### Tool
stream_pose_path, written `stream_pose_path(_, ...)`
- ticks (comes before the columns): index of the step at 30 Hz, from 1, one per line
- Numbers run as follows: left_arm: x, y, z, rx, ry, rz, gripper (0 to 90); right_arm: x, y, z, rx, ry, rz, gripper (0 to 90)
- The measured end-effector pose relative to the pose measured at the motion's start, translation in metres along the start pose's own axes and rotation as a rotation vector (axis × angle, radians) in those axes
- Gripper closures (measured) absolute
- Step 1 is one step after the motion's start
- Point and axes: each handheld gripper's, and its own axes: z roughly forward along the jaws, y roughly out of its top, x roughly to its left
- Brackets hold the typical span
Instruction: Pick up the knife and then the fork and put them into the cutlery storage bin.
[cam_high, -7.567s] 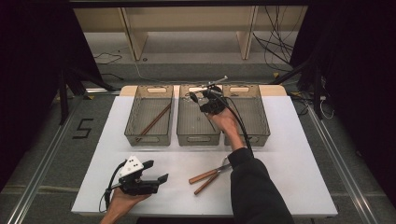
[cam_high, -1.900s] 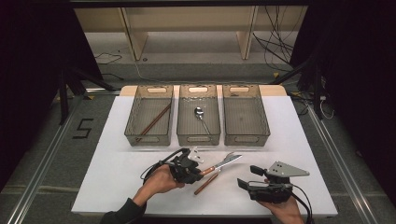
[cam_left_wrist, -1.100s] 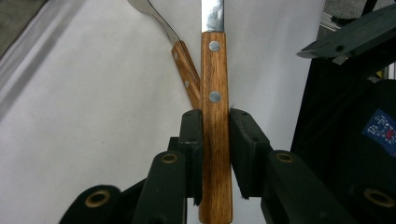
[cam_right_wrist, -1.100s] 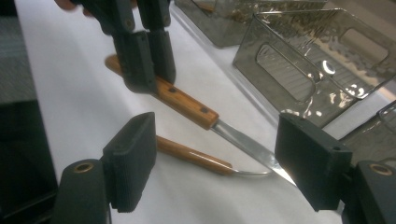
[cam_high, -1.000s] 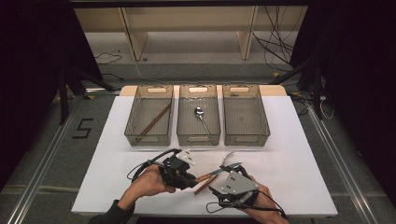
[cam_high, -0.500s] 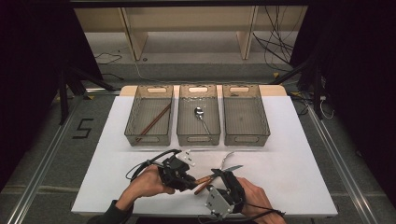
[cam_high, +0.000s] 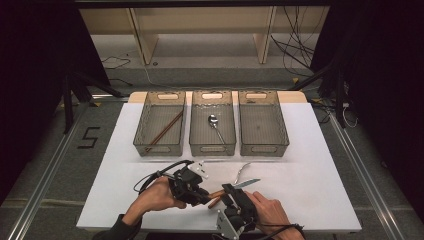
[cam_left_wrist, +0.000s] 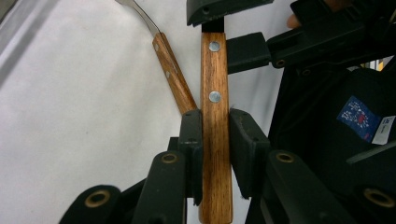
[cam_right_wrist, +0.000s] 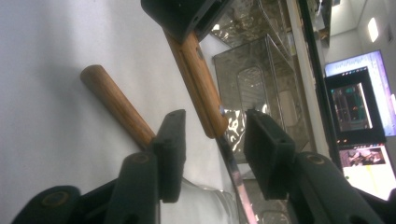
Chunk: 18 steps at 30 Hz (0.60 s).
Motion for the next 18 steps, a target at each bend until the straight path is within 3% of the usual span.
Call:
stream_pose_path(9, -0.0002, 0.0004, 0.0003, 0.009, -0.021, -0.001, 75.3, 0.006, 0.003, 0.0014, 0.003, -0.024, -0.094, 73.3)
stream_pose_path(11, -0.0001, 0.0002, 0.0003, 0.008, -0.024, -0.005, 75.3, 0.0075, 0.0031, 0.0009, 0.001, -0.028, -0.091, 76.5)
stream_pose_path(18, 0.0042, -0.0002, -0.0014, -0.01, -0.049, -0.034, 74.0, 0.0079, 0.0024, 0.0024, 0.008, -0.035, -0.156, 79.9)
